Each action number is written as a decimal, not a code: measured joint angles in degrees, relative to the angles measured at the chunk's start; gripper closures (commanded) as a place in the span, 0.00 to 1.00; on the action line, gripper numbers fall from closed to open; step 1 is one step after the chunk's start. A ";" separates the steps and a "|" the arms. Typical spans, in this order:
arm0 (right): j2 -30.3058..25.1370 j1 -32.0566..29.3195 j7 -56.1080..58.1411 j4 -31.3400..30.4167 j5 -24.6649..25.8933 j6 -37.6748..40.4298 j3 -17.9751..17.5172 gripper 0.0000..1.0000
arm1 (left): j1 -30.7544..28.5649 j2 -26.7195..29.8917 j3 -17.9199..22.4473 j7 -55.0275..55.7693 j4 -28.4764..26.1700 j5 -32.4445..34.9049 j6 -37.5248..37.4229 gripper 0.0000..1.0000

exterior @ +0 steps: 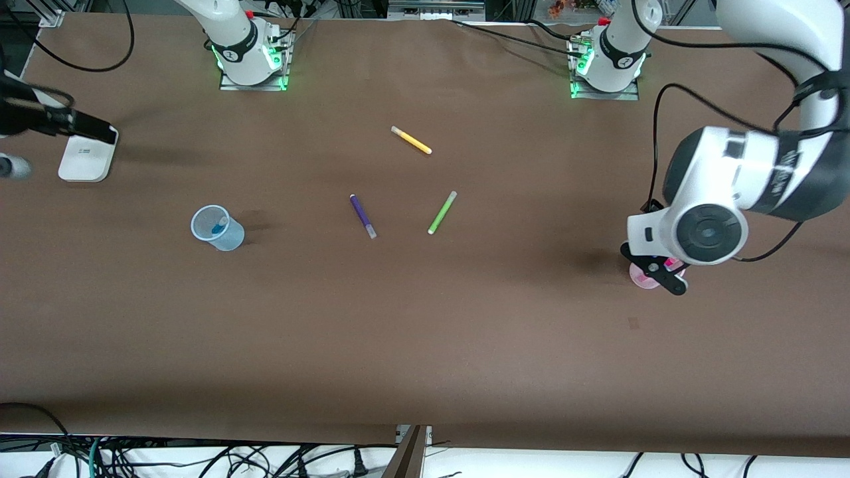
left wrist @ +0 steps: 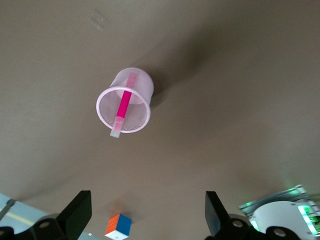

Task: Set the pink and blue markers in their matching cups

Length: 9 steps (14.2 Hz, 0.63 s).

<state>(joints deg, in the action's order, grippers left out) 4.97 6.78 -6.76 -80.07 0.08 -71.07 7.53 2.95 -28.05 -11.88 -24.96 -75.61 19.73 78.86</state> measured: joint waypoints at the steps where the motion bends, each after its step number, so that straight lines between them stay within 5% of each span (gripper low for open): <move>1: -1.46 -0.42 0.00 -1.20 0.29 -0.57 -0.56 0.00 | -0.18 0.64 0.00 0.17 2.14 -2.15 -1.27 0.00; 9: -5.72 -1.31 -0.18 -8.08 0.47 -2.87 -2.55 0.00 | -3.31 9.44 2.56 12.36 6.14 -10.05 -3.79 0.00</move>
<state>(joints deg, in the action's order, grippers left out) -0.75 5.48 -6.94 -88.14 0.55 -73.94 4.98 -0.36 -18.61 -9.32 -12.60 -69.47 9.68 75.07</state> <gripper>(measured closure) 0.000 0.000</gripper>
